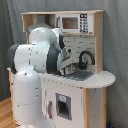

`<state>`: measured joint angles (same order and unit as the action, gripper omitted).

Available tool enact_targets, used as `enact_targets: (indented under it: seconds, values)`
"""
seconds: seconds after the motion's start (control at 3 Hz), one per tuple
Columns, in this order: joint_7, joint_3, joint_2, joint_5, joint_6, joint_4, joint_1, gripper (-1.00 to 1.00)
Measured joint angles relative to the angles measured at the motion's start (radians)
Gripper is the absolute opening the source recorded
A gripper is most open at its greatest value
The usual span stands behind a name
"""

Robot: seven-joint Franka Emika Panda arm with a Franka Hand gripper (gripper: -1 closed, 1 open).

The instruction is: Play with the kitchen

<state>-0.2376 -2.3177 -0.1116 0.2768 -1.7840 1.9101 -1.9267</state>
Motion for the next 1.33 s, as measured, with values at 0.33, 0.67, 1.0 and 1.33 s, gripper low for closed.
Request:
enact_targets:
  seconds: [0.33, 0.67, 1.0, 1.33]
  values:
    - [-0.042, 0.031, 0.06, -0.053, -0.018, -0.023, 0.0, -1.0]
    - [-0.09, 0.066, 0.126, -0.112, -0.034, -0.044, 0.0, -1.0]
    - [-0.133, 0.087, 0.193, -0.163, -0.053, -0.068, -0.013, -1.0]
    - [-0.157, 0.088, 0.236, -0.219, -0.082, -0.089, -0.036, -1.0]
